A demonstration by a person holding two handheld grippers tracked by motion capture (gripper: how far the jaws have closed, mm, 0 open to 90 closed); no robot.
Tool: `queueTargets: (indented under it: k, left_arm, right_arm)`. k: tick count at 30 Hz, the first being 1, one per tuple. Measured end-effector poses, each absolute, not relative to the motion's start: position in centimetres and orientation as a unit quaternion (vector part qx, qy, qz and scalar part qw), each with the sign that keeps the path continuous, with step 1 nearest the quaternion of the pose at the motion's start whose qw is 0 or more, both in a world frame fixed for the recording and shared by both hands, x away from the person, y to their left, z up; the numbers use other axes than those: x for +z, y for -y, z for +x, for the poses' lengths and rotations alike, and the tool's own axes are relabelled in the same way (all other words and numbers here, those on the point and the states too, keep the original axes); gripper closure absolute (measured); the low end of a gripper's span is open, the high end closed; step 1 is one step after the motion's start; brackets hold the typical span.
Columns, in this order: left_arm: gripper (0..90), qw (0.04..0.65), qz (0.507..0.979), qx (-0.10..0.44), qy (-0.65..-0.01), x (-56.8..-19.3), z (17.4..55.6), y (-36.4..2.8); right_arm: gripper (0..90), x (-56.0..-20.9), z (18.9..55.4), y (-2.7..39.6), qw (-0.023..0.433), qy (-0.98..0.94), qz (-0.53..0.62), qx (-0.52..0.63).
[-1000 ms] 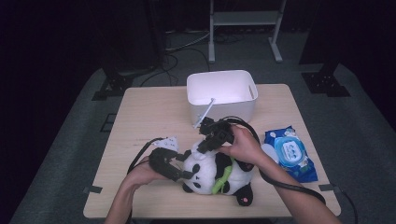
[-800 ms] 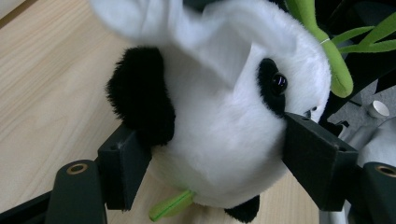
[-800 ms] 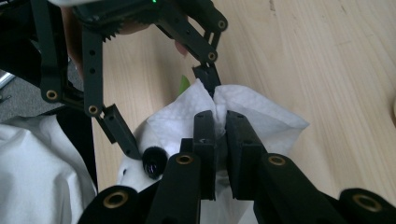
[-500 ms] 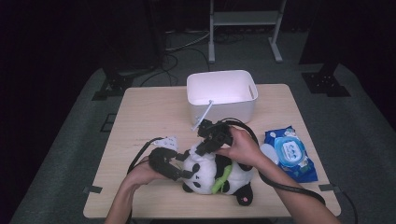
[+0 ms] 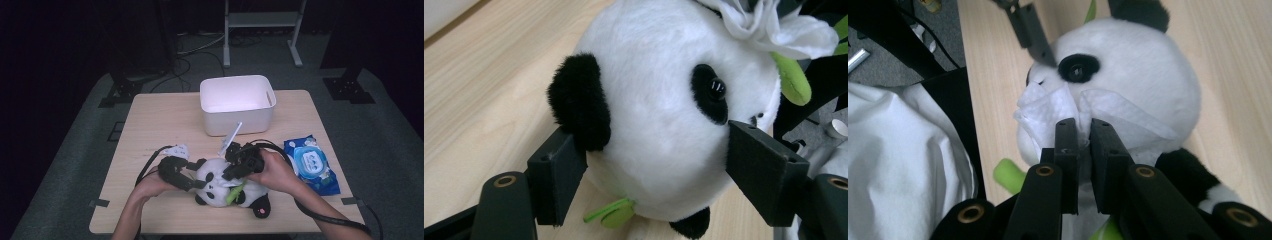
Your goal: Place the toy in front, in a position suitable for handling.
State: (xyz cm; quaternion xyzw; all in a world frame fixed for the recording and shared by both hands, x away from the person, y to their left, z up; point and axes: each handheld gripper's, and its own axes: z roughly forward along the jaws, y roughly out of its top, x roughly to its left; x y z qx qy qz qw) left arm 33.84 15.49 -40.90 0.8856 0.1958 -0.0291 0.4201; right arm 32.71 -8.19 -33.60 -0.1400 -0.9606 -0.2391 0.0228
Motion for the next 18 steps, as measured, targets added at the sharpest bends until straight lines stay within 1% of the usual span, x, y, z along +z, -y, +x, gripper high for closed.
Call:
queueTargets:
  k: [5, 11, 12, 13, 14, 16, 18]
  left_arm:
    - [25.0, 0.421, 0.885, -0.022, -0.196, -40.7, 33.8, -15.7]
    - [23.9, 0.424, 0.882, -0.011, -0.206, -40.5, 33.9, -16.4]
    - [23.8, 0.428, 0.88, -0.012, -0.206, -40.5, 33.8, -16.5]
    - [23.8, 0.428, 0.88, -0.01, -0.204, -40.4, 33.8, -16.6]
    - [23.8, 0.429, 0.88, -0.009, -0.202, -40.3, 33.8, -16.6]
    - [23.9, 0.435, 0.878, -0.005, -0.199, -40.4, 33.7, -16.3]
    - [24.1, 0.421, 0.885, 0.0, -0.199, -40.9, 33.8, -15.7]
  right_arm:
    - [81.8, -34.2, 32.6, 8.2, 0.02, 0.961, -0.145, -0.234]
    - [81.8, -34.5, 34.3, 8.5, 0.013, 0.958, -0.161, -0.238]
    - [81.8, -34.6, 35.0, 8.5, 0.007, 0.956, -0.171, -0.237]
    - [81.8, -34.6, 35.0, 8.5, 0.007, 0.956, -0.171, -0.237]
    - [81.9, -34.7, 35.8, 8.6, 0.012, 0.954, -0.179, -0.24]
    - [81.9, -34.7, 36.1, 8.5, 0.012, 0.953, -0.182, -0.241]
    - [82.1, -34.4, 36.4, 8.3, 0.009, 0.953, -0.182, -0.243]
